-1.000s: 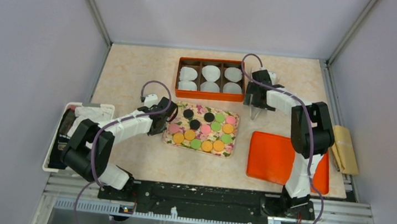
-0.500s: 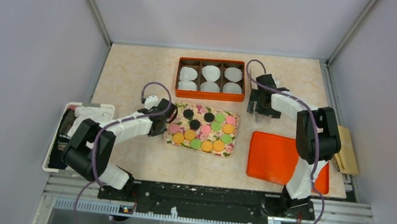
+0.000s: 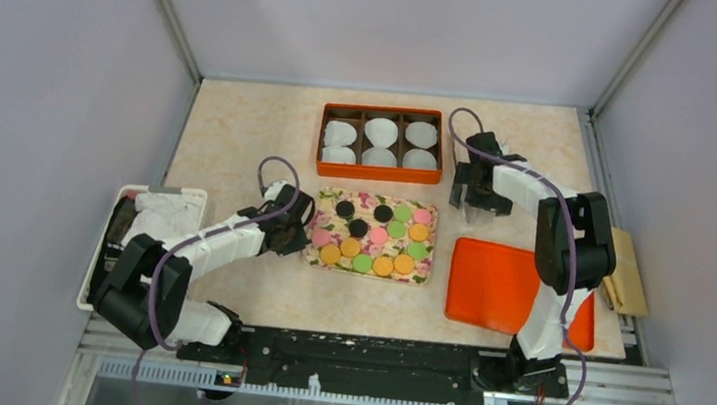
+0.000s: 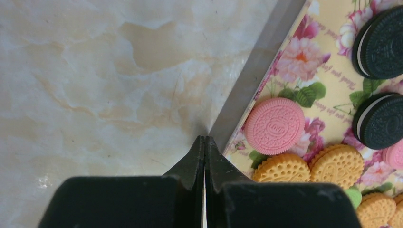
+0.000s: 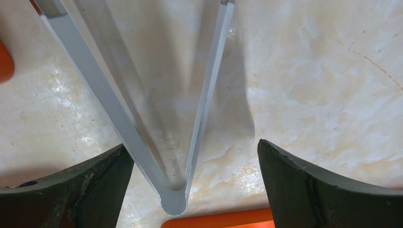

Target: Pack the cookies

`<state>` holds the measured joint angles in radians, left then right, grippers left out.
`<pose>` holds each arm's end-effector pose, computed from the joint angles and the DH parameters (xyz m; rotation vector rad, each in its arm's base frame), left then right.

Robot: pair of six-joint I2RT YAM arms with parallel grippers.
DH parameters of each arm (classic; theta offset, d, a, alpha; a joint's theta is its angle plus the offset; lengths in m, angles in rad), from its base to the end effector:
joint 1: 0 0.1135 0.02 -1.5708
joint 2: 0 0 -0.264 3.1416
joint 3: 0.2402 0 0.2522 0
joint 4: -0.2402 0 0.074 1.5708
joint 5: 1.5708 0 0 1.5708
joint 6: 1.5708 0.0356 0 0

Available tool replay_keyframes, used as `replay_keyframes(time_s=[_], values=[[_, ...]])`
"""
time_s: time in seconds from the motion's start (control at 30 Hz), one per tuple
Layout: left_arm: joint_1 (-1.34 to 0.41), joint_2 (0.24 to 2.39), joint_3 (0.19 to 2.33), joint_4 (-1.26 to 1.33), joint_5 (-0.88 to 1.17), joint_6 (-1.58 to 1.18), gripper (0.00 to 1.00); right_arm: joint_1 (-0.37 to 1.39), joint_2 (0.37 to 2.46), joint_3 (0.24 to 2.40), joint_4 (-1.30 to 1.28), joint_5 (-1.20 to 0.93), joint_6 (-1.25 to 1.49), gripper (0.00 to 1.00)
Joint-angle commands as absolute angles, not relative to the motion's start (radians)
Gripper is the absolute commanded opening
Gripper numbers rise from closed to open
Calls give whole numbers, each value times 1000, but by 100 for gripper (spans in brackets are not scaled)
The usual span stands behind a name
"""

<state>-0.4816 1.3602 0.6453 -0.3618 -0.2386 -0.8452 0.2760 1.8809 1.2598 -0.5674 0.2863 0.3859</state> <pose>0.2172 -0.1040 0.1608 -0.5483 2.5475 -0.1585 0.3636 0.0925 0.1708 0.2221 2.6747 -0.1970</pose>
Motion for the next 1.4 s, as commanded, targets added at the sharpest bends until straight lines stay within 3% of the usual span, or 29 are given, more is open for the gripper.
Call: replay_keyframes(time_s=[0.0,0.77,1.03,1.37], values=[[-490,1301,598,-375,-141,-883,0,267,1913,1306,-604,294,363,99],[-491,1265,600,-436,-210,-859,0,255,2124,1488,-633,260,363,97],[-490,1267,599,-437,-216,-851,0,252,2144,1479,-628,234,372,78],[-490,1274,608,-429,-197,-845,0,251,1992,1401,-609,284,359,52]])
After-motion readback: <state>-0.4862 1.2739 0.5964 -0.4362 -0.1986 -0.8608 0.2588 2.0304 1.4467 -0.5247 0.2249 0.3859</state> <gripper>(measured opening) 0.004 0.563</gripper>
